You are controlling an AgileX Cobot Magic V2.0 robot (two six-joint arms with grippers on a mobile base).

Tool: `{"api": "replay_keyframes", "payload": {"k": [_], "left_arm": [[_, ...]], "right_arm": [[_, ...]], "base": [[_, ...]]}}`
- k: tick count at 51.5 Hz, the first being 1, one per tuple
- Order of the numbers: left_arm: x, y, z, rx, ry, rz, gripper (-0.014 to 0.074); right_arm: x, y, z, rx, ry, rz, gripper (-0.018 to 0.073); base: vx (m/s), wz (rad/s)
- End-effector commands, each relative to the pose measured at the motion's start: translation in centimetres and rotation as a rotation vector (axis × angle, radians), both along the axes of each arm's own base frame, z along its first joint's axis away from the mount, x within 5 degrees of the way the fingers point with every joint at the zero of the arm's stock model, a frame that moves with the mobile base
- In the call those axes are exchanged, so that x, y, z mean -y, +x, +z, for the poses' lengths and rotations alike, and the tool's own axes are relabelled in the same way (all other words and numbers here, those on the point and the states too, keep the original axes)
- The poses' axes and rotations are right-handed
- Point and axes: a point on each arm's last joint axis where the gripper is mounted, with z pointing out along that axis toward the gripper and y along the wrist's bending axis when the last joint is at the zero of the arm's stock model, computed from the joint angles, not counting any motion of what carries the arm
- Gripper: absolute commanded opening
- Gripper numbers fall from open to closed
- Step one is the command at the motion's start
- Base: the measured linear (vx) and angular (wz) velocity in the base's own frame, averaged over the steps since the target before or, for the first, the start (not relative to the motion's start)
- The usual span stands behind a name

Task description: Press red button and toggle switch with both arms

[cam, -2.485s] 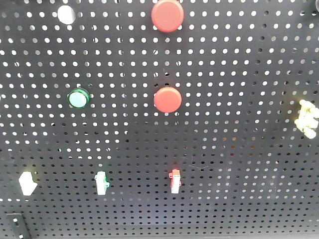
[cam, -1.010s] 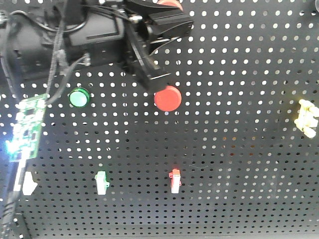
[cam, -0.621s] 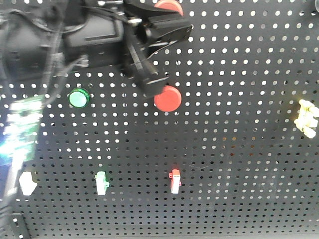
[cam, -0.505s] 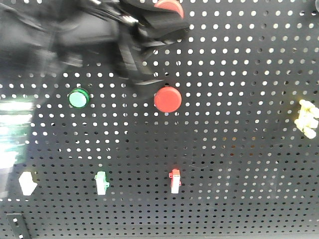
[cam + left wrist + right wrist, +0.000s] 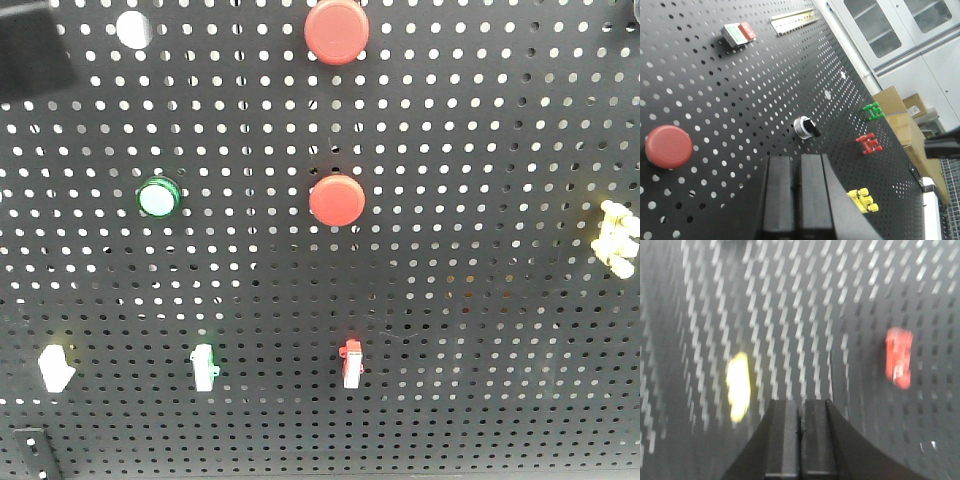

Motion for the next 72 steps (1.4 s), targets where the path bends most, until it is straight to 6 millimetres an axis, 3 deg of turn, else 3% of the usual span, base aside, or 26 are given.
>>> {"api": "replay_keyframes", "payload": {"k": [1,14,15,30,41,58,72], "left_arm": [[-0.8,-0.8,1.4,-0.001,-0.088,0.006,0.0001],[-0.8,-0.8,1.4,-0.013,-0.093,0.003,0.0001],[-0.8,-0.8,1.4,-0.009,-0.087,0.008,0.0001],[-0.2,0.2,0.8,-0.021,-0.061,0.019,0.0001],[0.1,0.8,0.5,-0.032,-0.055,0.025,0.0001],[0.1,1.1,0.3,-0.008,-0.022,0.058,0.0001],[0.1,1.2,0.3,-0.005,-0.030,0.071,0.0001]], "right_arm": [[0.2,0.7,2.9,0.105,0.012,-0.023,0.0000],[-0.1,4.4,7.3,0.002,0.042,0.025,0.0000],[-0.7,6.1,9.3,-0.055,0.091,0.087,0.0000],[-4.8,8.1,12.6,0.011,-0.005,0.303,0.0000],[-5.8,10.4,14.1,0.032,-0.034,0.309,0.0000],[-5.5,10.5,15.0,0.066,-0.113,0.269,0.0000],[-3.9,10.8,14.8,0.041,-0.119,0.197,0.0000]], "base": [[0.00,0.00],[0.00,0.00],[0.00,0.00],[0.00,0.00],[0.00,0.00],[0.00,0.00],[0.00,0.00]]}}
